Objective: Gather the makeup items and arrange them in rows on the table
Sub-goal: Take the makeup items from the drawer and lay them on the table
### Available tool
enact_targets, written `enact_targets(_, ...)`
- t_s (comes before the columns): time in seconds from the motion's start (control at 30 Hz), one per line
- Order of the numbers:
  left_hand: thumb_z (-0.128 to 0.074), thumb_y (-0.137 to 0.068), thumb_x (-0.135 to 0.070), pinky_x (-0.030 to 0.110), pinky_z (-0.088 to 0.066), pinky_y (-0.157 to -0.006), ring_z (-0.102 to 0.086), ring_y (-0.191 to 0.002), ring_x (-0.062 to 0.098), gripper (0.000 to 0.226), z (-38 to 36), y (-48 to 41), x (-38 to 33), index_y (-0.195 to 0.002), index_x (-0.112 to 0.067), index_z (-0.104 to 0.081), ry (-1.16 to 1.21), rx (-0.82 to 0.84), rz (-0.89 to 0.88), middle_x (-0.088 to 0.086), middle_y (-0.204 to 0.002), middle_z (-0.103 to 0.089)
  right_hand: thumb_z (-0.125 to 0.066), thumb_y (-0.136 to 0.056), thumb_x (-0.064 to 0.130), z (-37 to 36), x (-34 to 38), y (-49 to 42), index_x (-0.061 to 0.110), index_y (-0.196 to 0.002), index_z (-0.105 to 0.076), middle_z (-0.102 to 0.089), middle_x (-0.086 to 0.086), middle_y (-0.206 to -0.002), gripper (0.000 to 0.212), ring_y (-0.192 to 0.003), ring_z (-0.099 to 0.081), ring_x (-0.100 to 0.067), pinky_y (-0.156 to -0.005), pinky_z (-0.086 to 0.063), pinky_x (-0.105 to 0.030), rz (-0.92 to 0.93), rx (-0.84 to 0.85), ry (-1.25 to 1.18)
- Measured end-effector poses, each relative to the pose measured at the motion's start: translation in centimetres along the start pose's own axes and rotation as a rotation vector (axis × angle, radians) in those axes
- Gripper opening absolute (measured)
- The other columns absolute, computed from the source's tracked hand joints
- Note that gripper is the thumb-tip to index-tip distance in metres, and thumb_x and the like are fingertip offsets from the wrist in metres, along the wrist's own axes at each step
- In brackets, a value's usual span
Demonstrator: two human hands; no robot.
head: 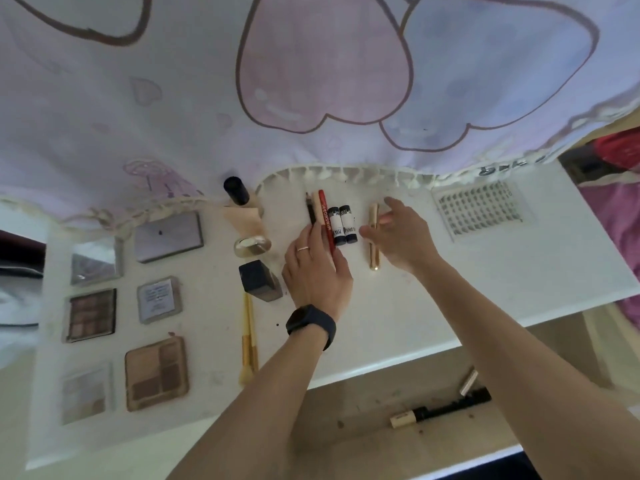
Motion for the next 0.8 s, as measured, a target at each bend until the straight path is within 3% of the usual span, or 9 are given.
enact_targets(0.07,-0.051,-0.097,-0.034,0.042,-0.033,-0.110,-0.037,-0.137,0.022,0.055,-0.4,0.5,0.4,-0.150,-0.024,-0.040,-0.066,-0.019,-0.057,-0.005,-0.153,-0.041,-0.077,-0.087,0.030,0.1,0.3,-0.1,0.021,-0.154,-0.037,-0.058,0.006,-0.121,0.079,-0.100,-0.061,-0.011,-0.085,-0.043,-0.022,0.055,0.022,0.007)
enact_targets(0.13,-0.049,-0.097,-0.037,0.042,-0.033,-0.110,-0.037,-0.138,0.023,0.056,-0.8,0.7,0.6,-0.151,-0.023,-0.040,-0.102,-0.026,-0.089,-0.003,-0.155,-0.040,-0.077,-0.087,0.024,-0.1,0.4,0.2,0.023,-0.146,-0.049,-0.060,0.006,-0.122,0.065,-0.092,-0.064,-0.008,-0.086,-0.049,-0.022,0.097,0.001,-0.015)
enact_targets(0.27,-0.047,-0.098,-0.038,0.044,-0.031,-0.113,-0.036,-0.139,0.024,0.057,-0.9,0.6,0.5,-0.151,-0.021,-0.039,-0.090,-0.022,-0.077,-0.001,-0.155,-0.040,-0.074,-0.088,0.030,-0.3,0.1,0.8,0.025,-0.131,-0.064,-0.061,0.012,-0.119,0.044,-0.086,-0.063,0.003,-0.082,-0.050,-0.015,0.124,-0.042,-0.057)
enact_targets(0.37,-0.045,-0.099,-0.038,0.043,-0.025,-0.116,-0.029,-0.144,0.024,0.059,-1.0,0.8,0.6,-0.154,-0.021,-0.033,-0.083,0.018,-0.088,0.000,-0.159,-0.033,-0.072,-0.088,0.026,-0.6,0.0,1.2,0.032,-0.120,-0.071,-0.064,0.009,-0.110,0.033,-0.090,-0.066,-0.001,-0.091,-0.054,-0.025,0.139,-0.030,-0.092)
enact_targets(0.43,-0.043,-0.100,-0.038,0.043,-0.019,-0.118,-0.021,-0.148,0.023,0.062,-1.2,0.9,0.6,-0.156,-0.021,-0.025,-0.088,0.060,-0.098,0.000,-0.163,-0.025,-0.069,-0.089,0.029,-0.8,0.0,1.5,0.039,-0.115,-0.071,-0.065,0.009,-0.104,0.028,-0.094,-0.065,-0.004,-0.089,-0.049,-0.019,0.154,-0.004,-0.059)
enact_targets(0.57,-0.042,-0.102,-0.035,0.037,-0.009,-0.121,-0.009,-0.152,0.020,0.066,-0.9,1.2,0.4,-0.159,-0.019,-0.014,-0.059,0.132,-0.113,0.002,-0.166,-0.012,-0.067,-0.092,0.028,-0.2,-0.7,2.9,0.037,-0.131,-0.064,-0.070,0.016,-0.110,0.041,-0.099,-0.064,0.004,-0.086,-0.045,-0.008,0.067,0.015,-0.195)
enact_targets(0.63,-0.045,-0.101,-0.031,0.034,-0.006,-0.123,-0.006,-0.152,0.021,0.068,-0.6,2.2,-0.2,-0.159,-0.017,-0.011,-0.002,0.146,-0.126,0.005,-0.166,-0.010,-0.067,-0.093,0.027,1.6,-2.1,5.4,0.038,-0.127,-0.065,-0.072,0.019,-0.107,0.036,-0.094,-0.065,0.008,-0.087,-0.050,-0.013,0.018,-0.073,-0.328)
enact_targets(0.73,-0.054,-0.097,-0.022,0.032,-0.013,-0.123,-0.014,-0.149,0.024,0.068,0.0,5.8,-1.7,-0.157,-0.014,-0.023,0.085,0.132,-0.223,0.008,-0.164,-0.020,-0.067,-0.094,0.023,4.0,-6.4,11.5,0.040,-0.110,-0.072,-0.075,0.013,-0.101,0.023,-0.093,-0.072,-0.008,-0.083,-0.057,-0.027,-0.029,-0.203,-0.503)
enact_targets(0.8,-0.059,-0.092,-0.016,0.031,-0.028,-0.116,-0.031,-0.140,0.025,0.059,0.4,9.1,-2.5,-0.148,-0.012,-0.041,0.130,0.086,-0.440,0.009,-0.154,-0.037,-0.070,-0.092,0.023,4.6,-9.6,15.7,0.038,-0.104,-0.075,-0.076,0.009,-0.099,0.019,-0.089,-0.074,-0.013,-0.078,-0.058,-0.027,-0.093,-0.257,-0.575)
Point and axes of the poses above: each hand's wrist, its own y-axis away from the middle knuckle, its own z-axis out of the back of the hand, x = y × z, the point moved 5 cm from there along -y, towards the middle knuckle
